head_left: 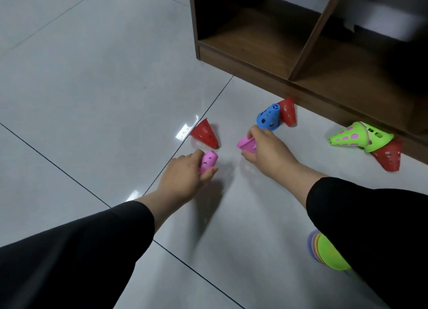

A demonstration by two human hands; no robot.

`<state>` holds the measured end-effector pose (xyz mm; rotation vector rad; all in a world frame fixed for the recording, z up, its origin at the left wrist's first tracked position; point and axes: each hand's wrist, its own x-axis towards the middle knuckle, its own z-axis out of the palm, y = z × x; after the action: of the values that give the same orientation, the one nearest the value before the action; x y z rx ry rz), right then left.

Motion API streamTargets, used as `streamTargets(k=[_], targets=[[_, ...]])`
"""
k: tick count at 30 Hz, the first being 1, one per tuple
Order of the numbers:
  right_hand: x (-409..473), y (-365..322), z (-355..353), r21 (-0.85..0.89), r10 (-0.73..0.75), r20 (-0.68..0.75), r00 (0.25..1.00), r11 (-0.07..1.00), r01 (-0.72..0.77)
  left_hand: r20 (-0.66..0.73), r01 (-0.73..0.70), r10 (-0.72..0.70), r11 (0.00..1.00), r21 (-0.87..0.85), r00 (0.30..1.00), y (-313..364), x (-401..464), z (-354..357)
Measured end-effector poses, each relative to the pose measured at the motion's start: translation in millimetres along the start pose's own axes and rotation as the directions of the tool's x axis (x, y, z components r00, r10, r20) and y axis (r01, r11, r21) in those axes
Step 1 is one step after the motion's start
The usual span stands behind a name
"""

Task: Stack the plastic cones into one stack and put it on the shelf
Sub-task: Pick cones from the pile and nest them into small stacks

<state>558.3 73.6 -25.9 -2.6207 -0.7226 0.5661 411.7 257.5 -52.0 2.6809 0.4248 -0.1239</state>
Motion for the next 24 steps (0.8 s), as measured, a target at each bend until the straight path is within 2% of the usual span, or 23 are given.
streamTargets(k=[2, 4, 8, 11, 14, 17, 21, 24], targets=[[-17.8, -0.3, -33.6, 0.089, -0.004, -0.037, 0.999, 0.996, 0.007, -0.012, 0.065, -0.070, 0.970, -0.234, 0.997, 23.4, -4.6, -4.5], [-44.7, 9.1, -75.3, 0.111, -0.011, -0.106, 0.994, 0.994, 0.022, -0.016, 0.058, -0.070, 0.924, -0.377, 0.997, 56.5, -7.4, -9.6], [-118.6, 58.9, -146.2, 0.140, 0.086, -0.221, 0.972, 0.989, -0.056, 0.003, -0.053, 0.067, 0.829, -0.557, 0.998, 135.3, -17.7, -16.4], [-176.7, 98.8, -173.0, -0.010, 0.158, -0.224, 0.962, 0.986, -0.165, 0.060, -0.077, 0.158, 0.735, -0.673, 0.986, 188.9, -27.7, -14.2], [-221.5, 130.1, -180.1, -0.148, 0.144, -0.192, 0.971, 0.974, -0.174, 0.038, -0.168, 0.270, 0.696, -0.698, 0.962, 231.2, -35.9, -5.4], [-247.5, 153.4, -175.7, -0.178, 0.184, -0.124, 0.975, 0.963, -0.205, 0.025, -0.215, 0.327, 0.676, -0.705, 0.945, 265.1, -43.6, 5.7], [-260.3, 167.9, -160.0, -0.200, 0.213, -0.081, 0.974, 0.954, -0.225, 0.045, -0.308, 0.430, 0.713, -0.630, 0.902, 293.9, -51.7, 20.7], [-255.7, 175.0, -140.6, -0.198, 0.239, -0.029, 0.971, 0.950, -0.240, 0.111, -0.323, 0.453, 0.767, -0.554, 0.885, 302.7, -46.6, 33.1]])
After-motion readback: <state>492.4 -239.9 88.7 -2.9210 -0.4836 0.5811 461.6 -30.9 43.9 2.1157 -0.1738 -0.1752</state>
